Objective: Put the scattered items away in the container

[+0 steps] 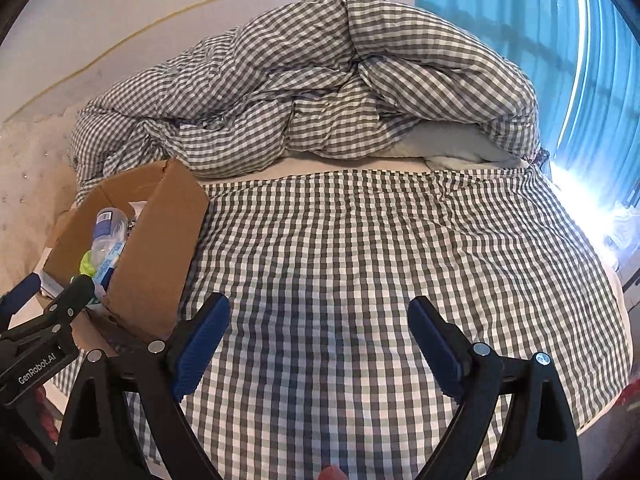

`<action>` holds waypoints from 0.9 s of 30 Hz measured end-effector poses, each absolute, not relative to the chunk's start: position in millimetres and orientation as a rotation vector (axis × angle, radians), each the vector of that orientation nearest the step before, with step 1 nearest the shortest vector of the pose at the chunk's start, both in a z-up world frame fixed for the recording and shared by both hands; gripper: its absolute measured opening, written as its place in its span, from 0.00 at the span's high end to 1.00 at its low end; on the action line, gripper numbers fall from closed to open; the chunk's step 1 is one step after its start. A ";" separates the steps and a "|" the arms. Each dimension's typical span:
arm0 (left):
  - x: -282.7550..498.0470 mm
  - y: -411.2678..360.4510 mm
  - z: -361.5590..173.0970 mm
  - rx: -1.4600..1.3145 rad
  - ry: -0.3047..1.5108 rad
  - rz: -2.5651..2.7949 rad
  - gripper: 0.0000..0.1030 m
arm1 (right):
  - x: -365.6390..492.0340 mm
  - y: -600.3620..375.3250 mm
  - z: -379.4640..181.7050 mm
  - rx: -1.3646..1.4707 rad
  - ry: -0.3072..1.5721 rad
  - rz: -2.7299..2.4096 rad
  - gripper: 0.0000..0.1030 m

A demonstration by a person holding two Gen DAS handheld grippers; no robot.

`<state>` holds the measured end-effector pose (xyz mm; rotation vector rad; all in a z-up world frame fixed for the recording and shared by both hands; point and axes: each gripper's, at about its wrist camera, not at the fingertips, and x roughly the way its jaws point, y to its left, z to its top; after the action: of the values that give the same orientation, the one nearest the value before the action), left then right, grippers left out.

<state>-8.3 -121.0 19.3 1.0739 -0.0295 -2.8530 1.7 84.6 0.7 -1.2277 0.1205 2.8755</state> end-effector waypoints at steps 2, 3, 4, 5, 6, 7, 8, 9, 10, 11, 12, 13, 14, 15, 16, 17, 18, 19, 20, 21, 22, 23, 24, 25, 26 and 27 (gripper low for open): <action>-10.0 -120.7 17.2 1.084 -0.032 -2.845 0.00 | 1.6 85.4 -0.9 -1.237 0.119 2.868 0.12; -10.7 -120.3 16.1 1.089 -0.035 -2.840 0.00 | 1.5 85.7 -1.9 -1.243 0.115 2.864 0.12; -11.2 -120.5 15.0 1.092 -0.038 -2.838 0.00 | 1.3 85.9 -3.1 -1.247 0.112 2.860 0.12; -11.4 -120.3 13.9 1.097 -0.040 -2.839 0.00 | 1.3 85.8 -4.1 -1.248 0.109 2.856 0.12; -11.6 -119.4 12.7 1.102 -0.041 -2.839 0.00 | 1.1 85.5 -4.9 -1.249 0.104 2.851 0.12; -11.9 -118.4 11.8 1.105 -0.044 -2.838 0.00 | 0.7 84.8 -5.8 -1.249 0.092 2.843 0.12; -12.2 -117.5 11.1 1.107 -0.047 -2.837 0.00 | 0.4 84.6 -6.4 -1.248 0.085 2.838 0.12; -12.7 -116.5 10.6 1.109 -0.051 -2.837 0.00 | -0.2 83.9 -6.9 -1.249 0.074 2.831 0.12; -13.3 -115.5 10.3 1.110 -0.054 -2.837 0.00 | -0.5 83.8 -7.1 -1.247 0.069 2.828 0.12; -14.0 -114.7 10.1 1.109 -0.056 -2.837 0.00 | -0.4 83.6 -7.0 -1.242 0.066 2.826 0.12; -14.5 -114.0 10.0 1.110 -0.057 -2.836 0.00 | -0.1 83.5 -6.4 -1.236 0.062 2.823 0.12; -14.9 -113.1 9.8 1.110 -0.061 -2.836 0.00 | 0.0 84.0 -6.0 -1.231 0.059 2.823 0.12; -15.3 -112.5 9.4 1.111 -0.063 -2.835 0.00 | 0.0 84.0 -5.4 -1.226 0.054 2.820 0.12; -15.6 -111.7 8.8 1.112 -0.067 -2.833 0.00 | 0.4 83.9 -5.0 -1.221 0.049 2.820 0.12; -15.5 -111.5 8.5 1.112 -0.071 -2.831 0.00 | 0.5 83.8 -4.6 -1.218 0.043 2.818 0.12; -15.5 -111.2 8.1 1.109 -0.071 -2.823 0.00 | 0.2 83.7 -4.7 -1.218 0.039 2.816 0.12; -16.2 -111.7 8.0 1.109 -0.068 -2.821 0.00 | 0.2 83.4 -5.0 -1.220 0.039 2.817 0.12; -16.8 -112.1 7.3 1.117 -0.055 -2.826 0.00 | -0.2 83.3 -5.5 -1.226 0.040 2.819 0.12; -17.5 -112.7 6.5 1.124 -0.046 -2.829 0.00 | -0.3 82.8 -5.9 -1.231 0.038 2.819 0.12; -17.9 -113.0 5.7 1.127 -0.041 -2.827 0.00 | -0.6 82.6 -6.1 -1.234 0.035 2.820 0.12; -18.0 -112.8 4.8 1.126 -0.044 -2.821 0.00 | -0.4 81.8 -6.4 -1.235 0.027 2.821 0.12; -17.5 -112.2 4.0 1.125 -0.049 -2.814 0.00 | -0.5 81.1 -6.5 -1.236 0.021 2.822 0.12; -16.9 -111.4 3.2 1.119 -0.063 -2.808 0.00 | -0.4 80.7 -6.7 -1.236 0.016 2.823 0.12; -15.1 -110.2 3.1 1.099 -0.078 -2.810 0.00 | -0.3 80.1 -7.0 -1.238 0.012 2.822 0.12; -12.5 -109.2 3.4 1.078 -0.089 -2.814 0.00 | -0.8 80.0 -7.4 -1.242 0.011 2.821 0.12; -10.6 -108.0 4.0 1.062 -0.097 -2.819 0.00 | -1.1 80.2 -7.8 -1.245 0.013 2.821 0.12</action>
<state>-10.6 -108.0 4.0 1.0622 -0.0972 -2.8192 -1.1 80.2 -7.8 -1.2453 0.0132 2.8208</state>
